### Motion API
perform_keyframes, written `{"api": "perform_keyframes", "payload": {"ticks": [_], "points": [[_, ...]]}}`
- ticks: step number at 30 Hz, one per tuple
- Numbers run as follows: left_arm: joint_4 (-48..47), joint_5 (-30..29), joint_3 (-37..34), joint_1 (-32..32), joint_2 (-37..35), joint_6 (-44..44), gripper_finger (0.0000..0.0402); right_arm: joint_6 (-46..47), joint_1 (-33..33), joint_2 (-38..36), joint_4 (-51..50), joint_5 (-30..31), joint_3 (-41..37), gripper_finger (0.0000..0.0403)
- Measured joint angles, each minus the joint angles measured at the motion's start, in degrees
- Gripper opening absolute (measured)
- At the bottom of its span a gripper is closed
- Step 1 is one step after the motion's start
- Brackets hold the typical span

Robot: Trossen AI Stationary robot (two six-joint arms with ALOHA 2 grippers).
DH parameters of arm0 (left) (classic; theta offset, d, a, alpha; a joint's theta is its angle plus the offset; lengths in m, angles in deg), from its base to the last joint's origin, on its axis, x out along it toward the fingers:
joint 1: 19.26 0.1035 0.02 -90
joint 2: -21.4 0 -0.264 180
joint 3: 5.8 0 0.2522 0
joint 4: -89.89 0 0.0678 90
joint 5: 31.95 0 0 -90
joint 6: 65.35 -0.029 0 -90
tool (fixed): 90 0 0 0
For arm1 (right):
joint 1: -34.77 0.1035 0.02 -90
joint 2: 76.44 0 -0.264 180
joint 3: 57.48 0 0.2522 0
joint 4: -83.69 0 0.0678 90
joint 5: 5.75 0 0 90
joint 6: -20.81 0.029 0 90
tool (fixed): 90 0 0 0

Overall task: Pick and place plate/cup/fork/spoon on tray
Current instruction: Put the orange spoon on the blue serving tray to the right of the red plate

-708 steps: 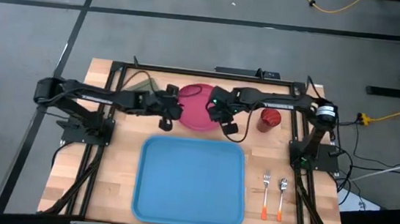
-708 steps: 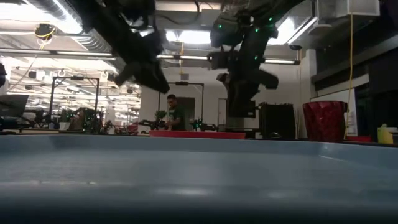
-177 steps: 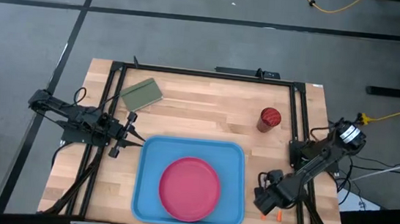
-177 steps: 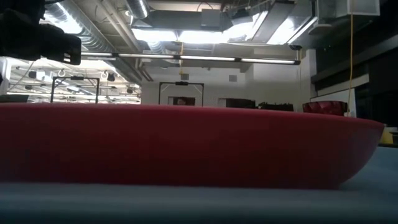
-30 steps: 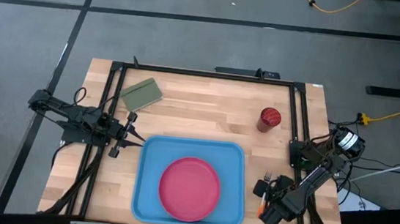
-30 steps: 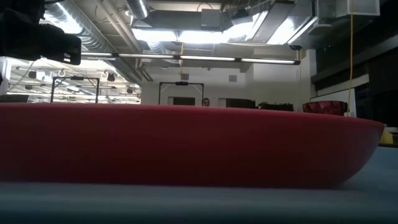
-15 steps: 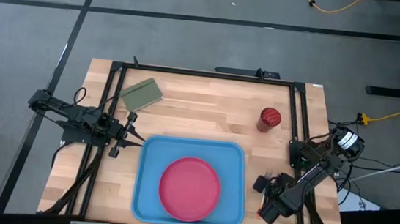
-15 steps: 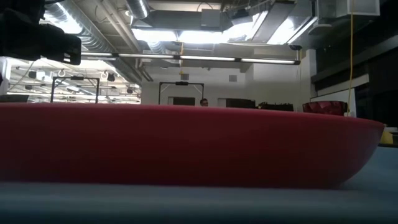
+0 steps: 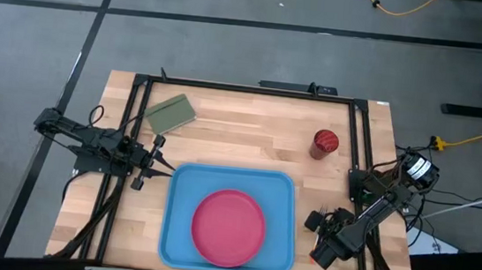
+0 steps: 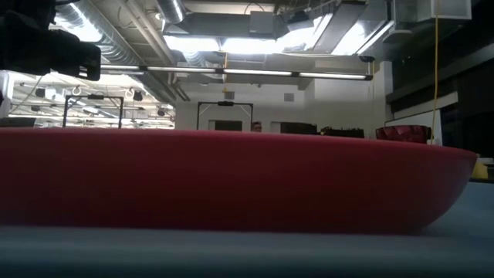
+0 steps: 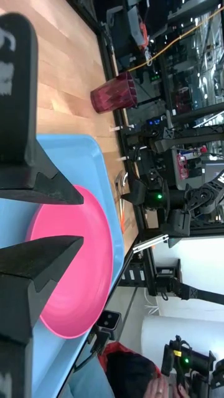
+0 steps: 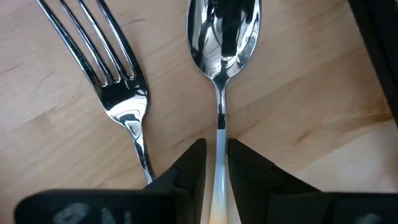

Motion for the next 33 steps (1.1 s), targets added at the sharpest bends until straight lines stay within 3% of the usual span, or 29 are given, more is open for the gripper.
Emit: {"api": "perform_keyframes", "payload": {"ticks": [16,26,33], "points": [[-0.02,0.00,0.02,0.00,0.00,0.01,0.0083,-0.09,-0.02,0.07,0.00,-0.80,-0.04,0.0071],[0.00,0.00,0.02,-0.01,-0.02,0.00,0.0083,0.00,-0.04,0.09,-0.04,-0.79,-0.04,0.0012],[-0.02,0.00,0.02,-0.02,-0.01,0.01,0.0083,0.07,-0.04,0.09,-0.10,-1.17,-0.04,0.0010]]}}
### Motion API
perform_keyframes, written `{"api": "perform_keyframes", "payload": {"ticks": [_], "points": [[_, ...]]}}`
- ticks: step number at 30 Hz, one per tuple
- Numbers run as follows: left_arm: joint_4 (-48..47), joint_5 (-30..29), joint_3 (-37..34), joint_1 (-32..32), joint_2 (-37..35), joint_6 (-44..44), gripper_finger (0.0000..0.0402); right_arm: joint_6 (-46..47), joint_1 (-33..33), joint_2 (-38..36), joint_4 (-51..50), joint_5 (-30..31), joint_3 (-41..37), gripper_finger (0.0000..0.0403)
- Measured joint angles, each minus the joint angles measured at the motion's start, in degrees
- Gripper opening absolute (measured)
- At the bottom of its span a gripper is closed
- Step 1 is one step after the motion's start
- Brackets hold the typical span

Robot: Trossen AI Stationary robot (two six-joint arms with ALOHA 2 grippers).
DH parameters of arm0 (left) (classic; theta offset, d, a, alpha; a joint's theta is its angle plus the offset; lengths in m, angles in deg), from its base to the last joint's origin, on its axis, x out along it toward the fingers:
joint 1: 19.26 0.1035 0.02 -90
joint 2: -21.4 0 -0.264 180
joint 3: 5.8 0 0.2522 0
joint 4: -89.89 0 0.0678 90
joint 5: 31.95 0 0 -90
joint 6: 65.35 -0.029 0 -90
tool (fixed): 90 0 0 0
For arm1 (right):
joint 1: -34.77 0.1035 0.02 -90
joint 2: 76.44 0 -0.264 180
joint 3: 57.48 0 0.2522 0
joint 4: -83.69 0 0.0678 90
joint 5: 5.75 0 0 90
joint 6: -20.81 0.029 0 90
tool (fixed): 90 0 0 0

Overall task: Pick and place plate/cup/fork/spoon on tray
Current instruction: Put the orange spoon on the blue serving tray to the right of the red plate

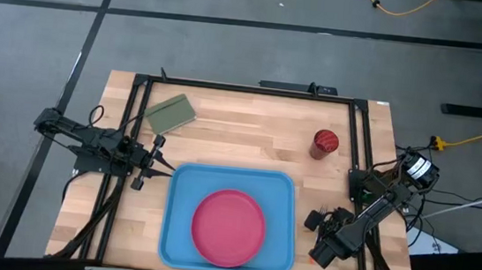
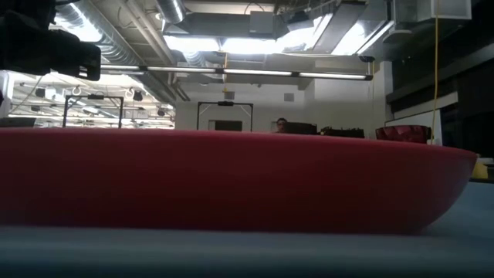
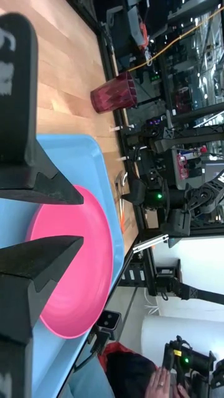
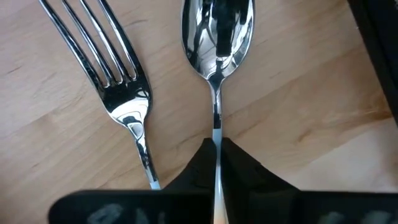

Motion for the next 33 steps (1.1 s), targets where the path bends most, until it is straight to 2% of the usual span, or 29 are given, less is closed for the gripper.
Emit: {"api": "perform_keyframes", "payload": {"ticks": [9,14,24,28,33], "points": [[0.02,0.00,0.01,0.02,-0.01,-0.02,0.0083,-0.18,0.11,0.28,-5.46,-3.63,4.45,0.0009],[0.00,0.00,0.01,-0.01,-0.01,0.01,0.0083,-1.61,0.07,0.28,-8.90,-3.34,7.81,0.0010],[0.00,0.00,-0.01,0.01,-0.01,0.00,0.0083,-6.30,-1.28,0.14,-13.10,7.38,12.95,0.0010],[0.02,0.00,-0.02,0.01,-0.01,-0.01,0.0083,-11.18,-4.32,0.12,-13.00,10.59,13.03,0.0010],[0.01,0.00,-0.01,0.02,0.01,-0.01,0.0083,-21.51,-9.77,0.11,-9.97,13.25,13.05,0.0010]]}}
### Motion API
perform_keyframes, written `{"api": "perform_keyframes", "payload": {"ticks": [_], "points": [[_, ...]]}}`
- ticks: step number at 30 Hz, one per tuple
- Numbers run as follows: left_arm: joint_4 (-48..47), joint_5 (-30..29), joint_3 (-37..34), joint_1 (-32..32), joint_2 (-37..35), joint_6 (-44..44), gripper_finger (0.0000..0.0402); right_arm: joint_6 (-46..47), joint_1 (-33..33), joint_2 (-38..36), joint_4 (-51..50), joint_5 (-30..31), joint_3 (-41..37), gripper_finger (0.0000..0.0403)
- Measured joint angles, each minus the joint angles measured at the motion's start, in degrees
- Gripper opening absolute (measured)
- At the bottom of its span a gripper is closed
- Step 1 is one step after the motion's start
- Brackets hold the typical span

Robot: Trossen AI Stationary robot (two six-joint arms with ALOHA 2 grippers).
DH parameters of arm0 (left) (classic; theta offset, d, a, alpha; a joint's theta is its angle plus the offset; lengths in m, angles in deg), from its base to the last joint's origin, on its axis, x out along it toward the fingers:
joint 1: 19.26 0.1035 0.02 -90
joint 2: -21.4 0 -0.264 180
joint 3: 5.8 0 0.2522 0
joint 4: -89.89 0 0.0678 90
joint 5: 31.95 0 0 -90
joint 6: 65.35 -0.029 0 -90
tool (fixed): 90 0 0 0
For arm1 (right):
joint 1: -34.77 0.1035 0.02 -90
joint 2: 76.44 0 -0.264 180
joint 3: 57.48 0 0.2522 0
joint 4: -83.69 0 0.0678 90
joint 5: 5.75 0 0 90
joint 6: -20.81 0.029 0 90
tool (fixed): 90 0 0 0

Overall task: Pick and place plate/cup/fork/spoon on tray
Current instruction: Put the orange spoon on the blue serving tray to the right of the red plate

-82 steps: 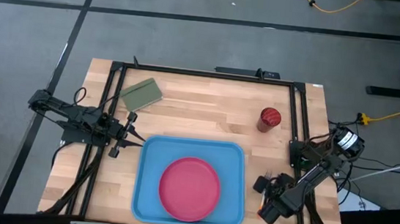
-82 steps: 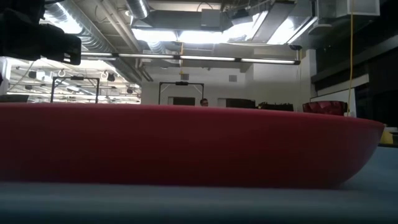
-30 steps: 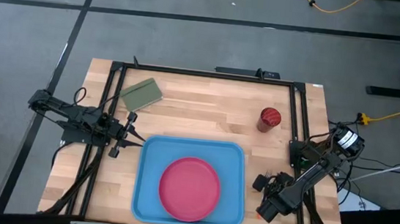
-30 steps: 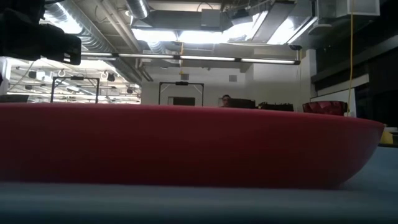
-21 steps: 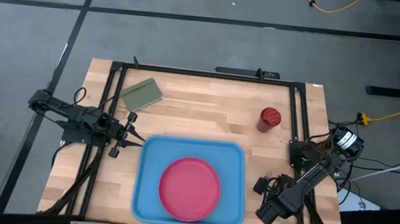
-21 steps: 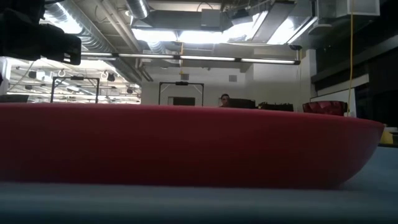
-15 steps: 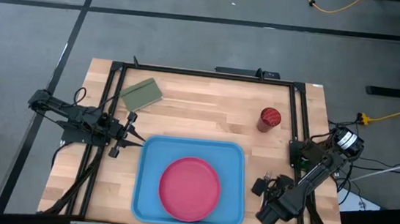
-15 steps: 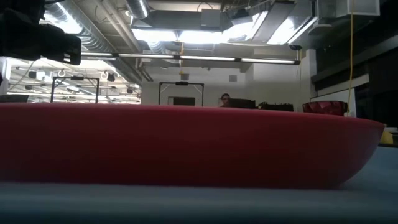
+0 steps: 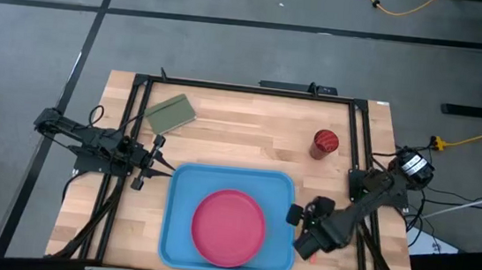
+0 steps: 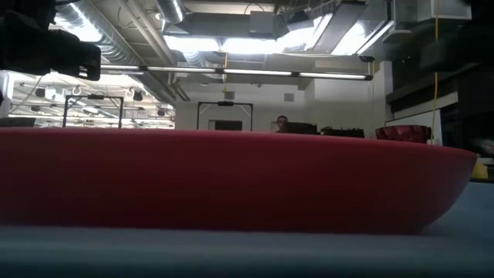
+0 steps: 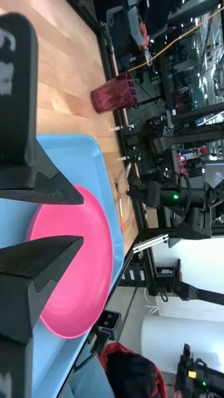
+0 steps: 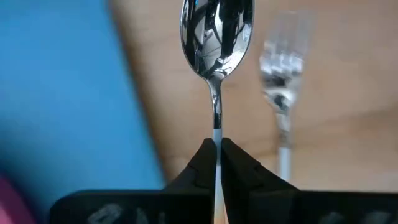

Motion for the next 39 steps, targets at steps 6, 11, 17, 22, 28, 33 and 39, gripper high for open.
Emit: {"api": "perform_keyframes", "payload": {"ticks": [6,11,17,22,28,33,39], "points": [[0.00,0.00,0.00,0.00,-0.01,0.01,0.0083,-16.47,-6.78,0.00,6.55,1.50,0.00,0.0010],[0.01,0.00,0.00,0.00,0.00,-0.01,0.0083,-26.54,-10.37,1.57,13.22,2.12,0.05,0.0010],[-0.01,0.00,0.01,-0.02,-0.01,-0.01,0.0083,-26.42,-10.93,5.41,17.89,-1.73,0.05,0.0010],[-0.01,0.00,0.00,-0.02,0.00,0.00,0.0083,-25.00,-9.95,7.60,20.42,-3.67,0.05,0.0010],[0.00,-0.02,0.00,-0.01,0.00,0.00,0.0083,-25.20,-9.50,7.85,21.90,-3.94,0.11,0.0010],[0.01,0.00,-0.01,-0.02,0.01,-0.01,0.0083,-25.35,-9.50,7.85,21.03,-4.03,0.11,0.0010],[0.01,0.00,0.00,0.00,-0.01,0.01,0.0083,-26.71,-9.50,7.87,21.42,-4.09,0.11,0.0019]]}}
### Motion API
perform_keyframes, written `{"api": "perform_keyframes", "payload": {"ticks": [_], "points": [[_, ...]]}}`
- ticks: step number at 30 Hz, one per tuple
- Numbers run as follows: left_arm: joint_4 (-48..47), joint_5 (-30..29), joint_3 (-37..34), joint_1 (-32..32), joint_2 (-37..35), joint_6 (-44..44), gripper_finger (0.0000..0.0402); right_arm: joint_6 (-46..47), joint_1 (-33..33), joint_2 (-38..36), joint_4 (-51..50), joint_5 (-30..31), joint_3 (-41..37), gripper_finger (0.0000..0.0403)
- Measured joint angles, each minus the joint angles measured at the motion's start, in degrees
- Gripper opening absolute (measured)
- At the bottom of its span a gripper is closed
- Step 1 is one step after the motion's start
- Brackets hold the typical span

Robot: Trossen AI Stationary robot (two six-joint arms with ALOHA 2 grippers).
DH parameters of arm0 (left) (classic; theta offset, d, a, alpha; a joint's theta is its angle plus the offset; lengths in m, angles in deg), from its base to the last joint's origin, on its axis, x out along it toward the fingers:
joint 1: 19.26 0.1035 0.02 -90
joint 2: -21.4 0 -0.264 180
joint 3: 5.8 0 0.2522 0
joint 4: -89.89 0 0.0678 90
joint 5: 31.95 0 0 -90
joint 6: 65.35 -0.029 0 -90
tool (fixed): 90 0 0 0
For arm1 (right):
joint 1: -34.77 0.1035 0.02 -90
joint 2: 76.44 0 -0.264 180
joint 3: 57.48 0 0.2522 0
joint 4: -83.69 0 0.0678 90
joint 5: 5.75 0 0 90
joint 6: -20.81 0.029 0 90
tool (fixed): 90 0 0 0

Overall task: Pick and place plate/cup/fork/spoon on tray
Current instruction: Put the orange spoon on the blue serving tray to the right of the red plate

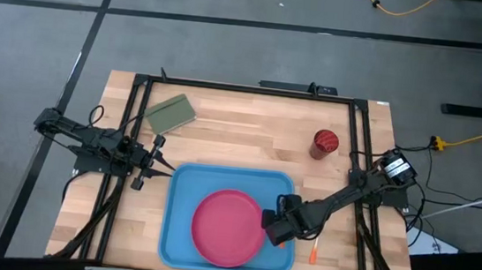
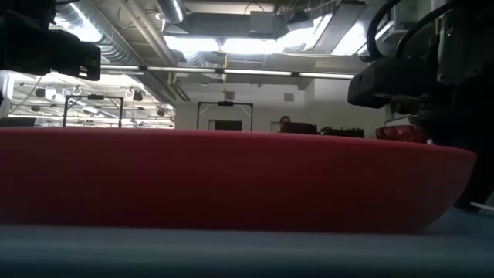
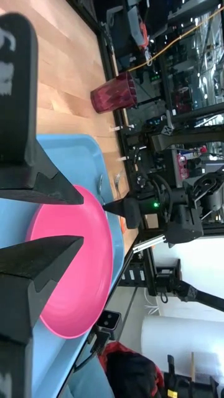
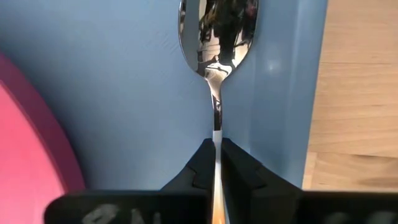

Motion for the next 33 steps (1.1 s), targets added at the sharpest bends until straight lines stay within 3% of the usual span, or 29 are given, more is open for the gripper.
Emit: {"api": "perform_keyframes", "payload": {"ticks": [8,33], "points": [[-0.02,0.00,-0.01,0.00,0.01,0.00,0.0083,-3.19,-0.02,0.07,0.09,-0.34,-0.04,0.0041],[0.00,0.00,0.01,-0.01,0.02,0.00,0.0083,-6.31,-0.02,0.07,1.68,1.23,-0.11,0.0054]]}}
